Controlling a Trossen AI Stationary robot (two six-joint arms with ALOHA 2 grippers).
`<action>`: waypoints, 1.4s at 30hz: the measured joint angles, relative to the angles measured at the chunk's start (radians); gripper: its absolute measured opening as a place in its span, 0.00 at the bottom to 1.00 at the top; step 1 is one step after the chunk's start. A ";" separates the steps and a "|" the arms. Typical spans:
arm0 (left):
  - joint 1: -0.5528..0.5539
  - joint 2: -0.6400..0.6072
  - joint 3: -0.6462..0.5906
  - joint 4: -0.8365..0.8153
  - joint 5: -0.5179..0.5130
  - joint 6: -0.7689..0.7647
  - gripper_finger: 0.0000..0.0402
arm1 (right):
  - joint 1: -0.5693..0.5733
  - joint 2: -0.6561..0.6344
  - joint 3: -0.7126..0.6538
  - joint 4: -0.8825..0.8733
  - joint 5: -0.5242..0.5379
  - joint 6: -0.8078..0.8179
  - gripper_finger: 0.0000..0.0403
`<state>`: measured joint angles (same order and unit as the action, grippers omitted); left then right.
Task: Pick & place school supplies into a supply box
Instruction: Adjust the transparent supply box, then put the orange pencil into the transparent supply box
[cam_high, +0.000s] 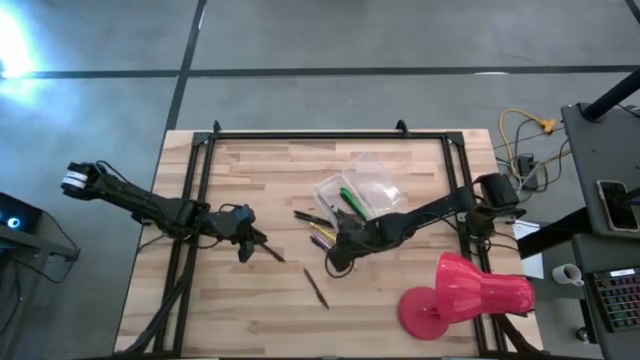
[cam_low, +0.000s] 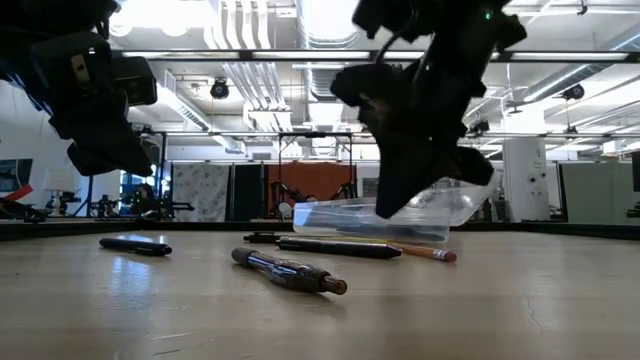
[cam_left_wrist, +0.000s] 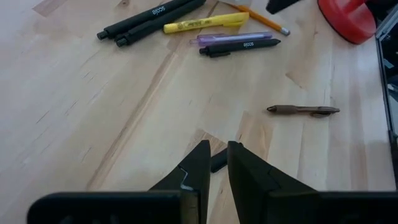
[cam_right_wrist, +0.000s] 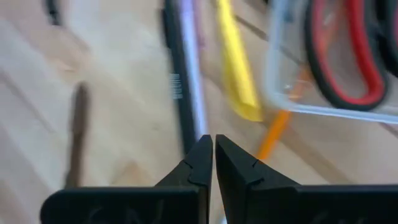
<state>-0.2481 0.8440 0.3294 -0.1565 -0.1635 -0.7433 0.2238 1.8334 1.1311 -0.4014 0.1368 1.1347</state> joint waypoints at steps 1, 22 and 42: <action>0.000 0.000 0.000 0.001 0.000 0.000 0.10 | 0.005 0.000 0.008 0.000 0.024 0.010 0.03; 0.000 0.000 0.000 0.004 0.000 -0.003 0.10 | -0.016 0.125 0.163 -0.288 0.237 0.182 0.03; 0.000 0.000 0.000 0.003 0.000 -0.002 0.10 | 0.028 0.052 0.168 -0.410 0.073 0.039 0.03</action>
<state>-0.2485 0.8440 0.3294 -0.1532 -0.1637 -0.7449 0.2515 1.8853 1.2987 -0.8116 0.2098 1.1733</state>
